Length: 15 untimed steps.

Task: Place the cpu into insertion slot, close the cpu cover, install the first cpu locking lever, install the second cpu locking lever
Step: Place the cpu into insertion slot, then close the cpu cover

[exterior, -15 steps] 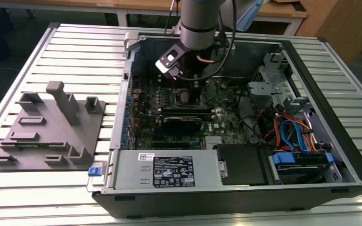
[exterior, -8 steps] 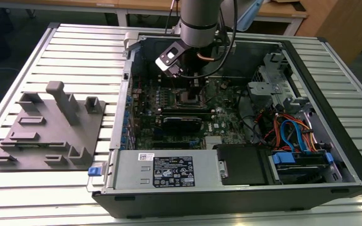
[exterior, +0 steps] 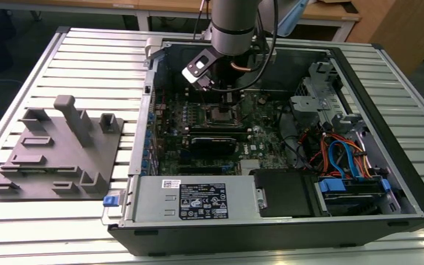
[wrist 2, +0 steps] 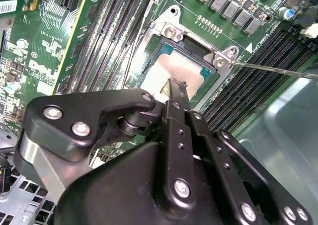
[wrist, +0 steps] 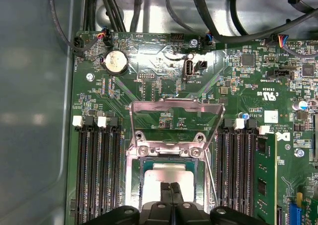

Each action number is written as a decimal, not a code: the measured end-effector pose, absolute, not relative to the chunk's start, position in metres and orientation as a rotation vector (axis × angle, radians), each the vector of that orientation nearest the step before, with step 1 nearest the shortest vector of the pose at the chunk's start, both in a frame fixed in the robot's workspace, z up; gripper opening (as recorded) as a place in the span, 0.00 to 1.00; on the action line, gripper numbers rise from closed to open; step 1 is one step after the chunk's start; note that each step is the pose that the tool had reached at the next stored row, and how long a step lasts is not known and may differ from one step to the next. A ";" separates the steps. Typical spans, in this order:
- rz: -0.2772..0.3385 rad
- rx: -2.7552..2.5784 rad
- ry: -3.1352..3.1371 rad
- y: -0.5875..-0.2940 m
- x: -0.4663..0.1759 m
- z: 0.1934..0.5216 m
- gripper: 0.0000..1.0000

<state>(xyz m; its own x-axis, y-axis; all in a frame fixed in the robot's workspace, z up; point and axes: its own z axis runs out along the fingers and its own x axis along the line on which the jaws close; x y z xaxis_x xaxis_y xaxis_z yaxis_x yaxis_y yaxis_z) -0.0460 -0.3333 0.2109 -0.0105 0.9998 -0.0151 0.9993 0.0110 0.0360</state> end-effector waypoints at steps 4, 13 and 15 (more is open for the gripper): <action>0.023 2.184 2.208 -0.333 -0.046 0.211 0.10; 0.022 2.185 2.208 -0.333 -0.046 0.211 0.10; 0.021 2.185 2.208 -0.333 -0.046 0.211 0.10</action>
